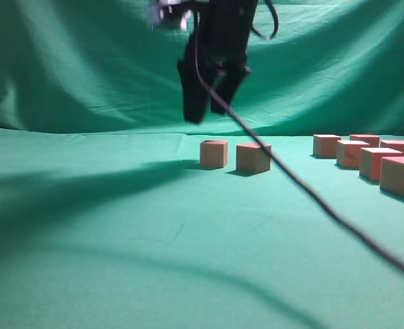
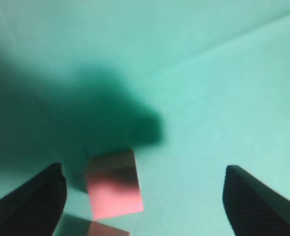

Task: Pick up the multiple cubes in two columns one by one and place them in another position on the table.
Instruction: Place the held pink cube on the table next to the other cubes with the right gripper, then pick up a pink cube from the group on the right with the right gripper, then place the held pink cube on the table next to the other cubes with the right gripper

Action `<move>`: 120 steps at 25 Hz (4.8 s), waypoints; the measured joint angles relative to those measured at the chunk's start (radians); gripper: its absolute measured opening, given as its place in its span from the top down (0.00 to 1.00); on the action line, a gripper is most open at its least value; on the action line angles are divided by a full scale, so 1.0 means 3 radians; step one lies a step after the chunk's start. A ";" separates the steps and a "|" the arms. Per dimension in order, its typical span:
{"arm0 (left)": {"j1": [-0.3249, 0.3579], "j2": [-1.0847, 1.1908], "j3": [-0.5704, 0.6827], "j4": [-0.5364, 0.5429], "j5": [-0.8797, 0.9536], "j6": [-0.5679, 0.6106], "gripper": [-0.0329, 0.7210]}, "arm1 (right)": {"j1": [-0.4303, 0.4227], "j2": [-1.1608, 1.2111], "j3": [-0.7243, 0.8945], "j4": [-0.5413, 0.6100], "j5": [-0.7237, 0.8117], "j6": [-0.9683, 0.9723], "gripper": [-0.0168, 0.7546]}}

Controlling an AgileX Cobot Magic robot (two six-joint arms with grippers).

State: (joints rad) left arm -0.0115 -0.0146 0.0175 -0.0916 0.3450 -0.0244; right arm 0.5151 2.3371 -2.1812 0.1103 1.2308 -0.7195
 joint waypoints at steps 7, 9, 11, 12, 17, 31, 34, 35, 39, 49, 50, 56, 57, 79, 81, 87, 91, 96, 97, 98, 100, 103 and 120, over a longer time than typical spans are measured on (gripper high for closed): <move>0.0000 0.0000 0.0000 0.0000 0.0000 0.0000 0.96 | 0.0000 -0.0591 -0.0033 0.0163 0.0037 0.0878 0.21; 0.0000 0.0000 0.0000 0.0000 0.0000 0.0000 0.96 | 0.0000 -0.0796 -0.0033 0.0121 0.0050 0.1309 0.21; 0.0000 0.0000 0.0000 0.0000 0.0000 0.0000 0.96 | 0.0000 -0.1002 0.0002 0.0006 0.0057 0.1684 0.21; 0.0000 0.0000 0.0000 0.0000 0.0000 0.0000 0.96 | 0.0000 -0.1137 0.0064 -0.0077 0.0057 0.1837 0.21; 0.0000 0.0000 0.0000 0.0000 0.0000 0.0000 0.96 | -0.0018 -0.1892 0.1019 -0.0447 0.0063 0.2186 0.21; 0.0000 0.0000 0.0000 0.0000 0.0000 0.0000 0.96 | -0.0489 -0.2581 0.3809 -0.0396 -0.0880 0.2934 0.21; 0.0000 0.0000 0.0000 0.0000 0.0000 0.0000 0.96 | -0.0489 -0.2581 0.4095 -0.0317 -0.1384 0.2955 0.21; 0.0000 0.0000 0.0000 0.0000 0.0000 0.0000 0.96 | -0.0489 -0.2581 0.4159 -0.0308 -0.1485 0.2960 0.21; 0.0000 0.0000 0.0000 0.0000 0.0000 0.0000 0.96 | -0.0489 -0.2572 0.4226 -0.0309 -0.1814 0.2973 0.21; 0.0000 0.0000 0.0000 0.0000 0.0000 0.0000 0.96 | -0.0541 -0.2171 0.4226 -0.0469 -0.2136 0.3052 0.29; 0.0000 0.0000 0.0000 0.0000 0.0000 0.0000 0.96 | -0.0541 -0.2152 0.4226 -0.0483 -0.2176 0.3052 0.29; 0.0000 0.0000 0.0000 0.0000 0.0000 0.0000 0.96 | -0.0541 -0.1978 0.4226 -0.0534 -0.2290 0.3057 0.43; 0.0000 0.0000 0.0000 0.0000 0.0000 0.0000 0.96 | -0.0541 -0.1955 0.4226 -0.0540 -0.2296 0.3057 0.43; 0.0000 0.0000 0.0000 0.0000 0.0000 0.0000 0.96 | 0.0321 -0.1806 0.2020 -0.0395 -0.0896 0.2926 0.64; 0.0000 0.0000 0.0000 0.0000 0.0000 0.0000 0.96 | 0.0436 -0.1498 0.1596 -0.0389 -0.0729 0.2972 0.64; 0.0000 0.0000 0.0000 0.0000 0.0000 0.0000 0.96 | 0.0533 -0.0474 0.0443 -0.0379 -0.0117 0.3205 0.64; 0.0000 0.0000 0.0000 0.0000 0.0000 0.0000 0.96 | 0.0533 0.0015 -0.0003 -0.0379 -0.0006 0.3222 0.64; 0.0000 0.0000 0.0000 0.0000 0.0000 0.0000 0.96 | 0.0533 0.0250 -0.0092 -0.0379 0.0017 0.3227 0.64; 0.0000 0.0000 0.0000 0.0000 0.0000 0.0000 0.96 | 0.0533 0.0272 -0.0092 -0.0385 0.0005 0.3227 0.64; 0.0000 0.0000 0.0000 0.0000 0.0000 0.0000 0.96 | 0.0533 0.0286 -0.0092 -0.0385 -0.0003 0.3227 0.64; 0.0000 0.0000 0.0000 0.0000 0.0000 0.0000 0.96 | 0.0533 0.0307 -0.0098 -0.0405 -0.0018 0.3227 0.64; 0.0000 0.0000 0.0000 0.0000 0.0000 0.0000 0.96 | 0.0533 0.0307 -0.0098 -0.0446 -0.0071 0.3227 0.64; 0.0000 0.0000 0.0000 0.0000 0.0000 0.0000 0.96 | 0.0533 0.0383 -0.0098 -0.0513 -0.0168 0.3318 0.64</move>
State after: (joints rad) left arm -0.0115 -0.0146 0.0175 -0.0916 0.3450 -0.0244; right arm 0.6749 2.4520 -2.2105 -0.0435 1.1804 0.2759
